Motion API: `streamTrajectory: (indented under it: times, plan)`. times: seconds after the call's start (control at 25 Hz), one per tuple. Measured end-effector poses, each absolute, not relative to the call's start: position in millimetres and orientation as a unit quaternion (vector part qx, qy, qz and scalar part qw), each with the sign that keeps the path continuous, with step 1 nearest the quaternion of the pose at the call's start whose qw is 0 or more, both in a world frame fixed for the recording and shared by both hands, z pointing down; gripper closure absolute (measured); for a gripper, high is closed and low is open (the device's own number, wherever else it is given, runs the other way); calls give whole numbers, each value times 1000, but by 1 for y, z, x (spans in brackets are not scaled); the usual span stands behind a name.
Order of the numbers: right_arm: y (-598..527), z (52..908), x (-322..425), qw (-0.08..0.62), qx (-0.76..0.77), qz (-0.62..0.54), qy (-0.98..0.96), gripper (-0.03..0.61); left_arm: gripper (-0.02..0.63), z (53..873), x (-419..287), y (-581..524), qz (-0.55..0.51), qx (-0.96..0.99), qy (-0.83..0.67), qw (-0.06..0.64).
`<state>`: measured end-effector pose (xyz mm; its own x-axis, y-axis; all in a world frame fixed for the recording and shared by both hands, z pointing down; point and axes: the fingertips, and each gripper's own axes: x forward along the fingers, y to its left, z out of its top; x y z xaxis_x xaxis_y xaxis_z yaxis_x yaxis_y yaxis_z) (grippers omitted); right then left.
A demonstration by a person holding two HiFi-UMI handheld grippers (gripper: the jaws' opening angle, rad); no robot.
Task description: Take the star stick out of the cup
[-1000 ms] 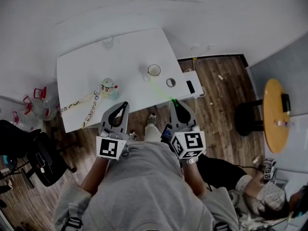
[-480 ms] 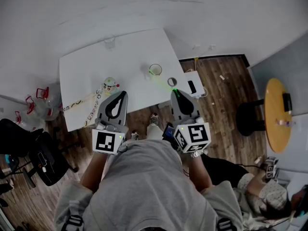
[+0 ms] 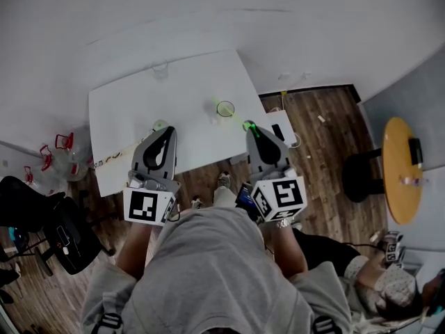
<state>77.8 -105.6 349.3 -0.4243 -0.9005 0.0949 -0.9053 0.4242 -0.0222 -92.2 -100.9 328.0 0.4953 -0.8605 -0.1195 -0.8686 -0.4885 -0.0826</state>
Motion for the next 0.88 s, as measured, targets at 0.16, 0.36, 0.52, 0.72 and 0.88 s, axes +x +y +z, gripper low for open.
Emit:
streamTrajectory:
  times: [0.16, 0.36, 0.52, 0.72, 0.88]
  plan:
    - [-110, 336, 75, 28, 534, 22, -845, 534, 583, 313, -96, -105, 36, -860, 503, 79]
    - [-114, 330, 73, 21, 535, 15, -845, 534, 583, 311, -97, -108, 36, -859, 504, 83]
    - [-113, 337, 69, 26, 531, 22, -846, 534, 584, 322, -93, -107, 34, -863, 500, 63]
    - [-116, 343, 66, 30, 530, 24, -847, 534, 584, 330, -94, -109, 32, -865, 498, 58]
    - [-117, 343, 64, 28, 530, 25, -847, 534, 584, 331, -94, -109, 35, -867, 494, 56]
